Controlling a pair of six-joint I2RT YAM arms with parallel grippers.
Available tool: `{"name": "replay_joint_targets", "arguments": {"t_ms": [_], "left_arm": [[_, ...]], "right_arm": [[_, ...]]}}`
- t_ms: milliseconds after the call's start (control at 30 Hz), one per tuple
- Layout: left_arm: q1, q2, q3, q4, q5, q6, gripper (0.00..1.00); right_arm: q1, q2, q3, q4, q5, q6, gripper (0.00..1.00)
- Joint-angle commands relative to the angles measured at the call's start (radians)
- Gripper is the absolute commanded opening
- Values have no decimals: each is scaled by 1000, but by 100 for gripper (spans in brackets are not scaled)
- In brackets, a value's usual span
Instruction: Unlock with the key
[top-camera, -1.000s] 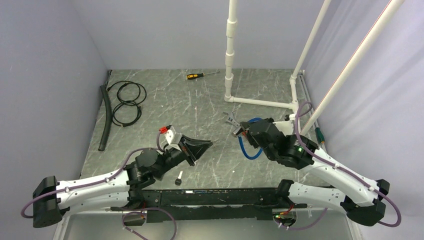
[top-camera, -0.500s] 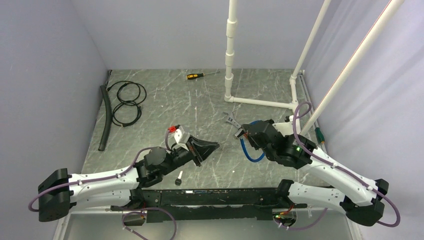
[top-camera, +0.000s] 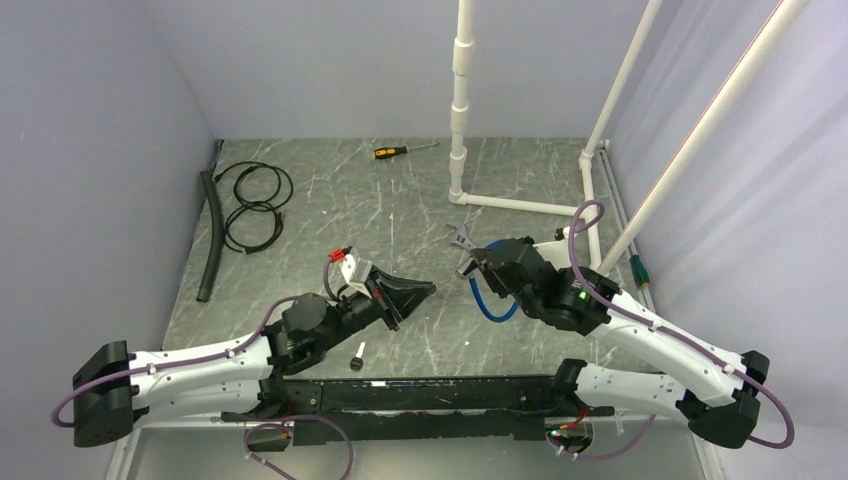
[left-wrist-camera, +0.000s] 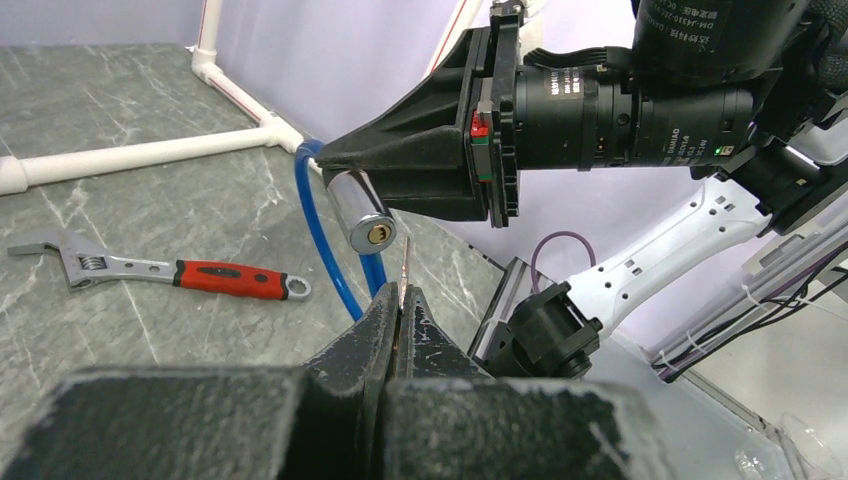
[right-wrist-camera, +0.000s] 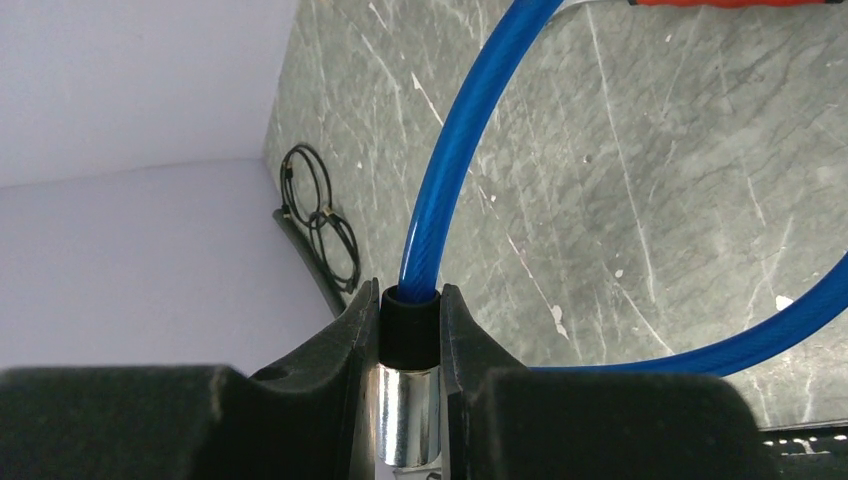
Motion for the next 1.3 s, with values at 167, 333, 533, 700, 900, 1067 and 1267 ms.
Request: {"name": "replay_joint_targets", "arguments": {"t_ms": [167,333,533,700,900,1067,1267], "left_arm": [[-2,29,8,46,-16,-20,0],[-2,34,-8,58,-37,-29,0],[-2,45,-28,89,-49,-48,0],[-2,67,-30,108,-58,-51,0],[-2,82,-27,124,-61,-43,0],[-2,91,-22,122,-78,-41,0],[-2,107,-39,168,-76,-44,0]], "right_arm": [[0,48,26,91,-35,-14,0],[0,45,25,100,-26,-13,0],[0,42,13,119,-27,-16,0],[0,41,8,131,-29,-21,0],[0,40,-1,152,-32,-37,0],[0,32,-13,162,-29,-40,0],[0,21,-27,185,-30,-57,0]]}}
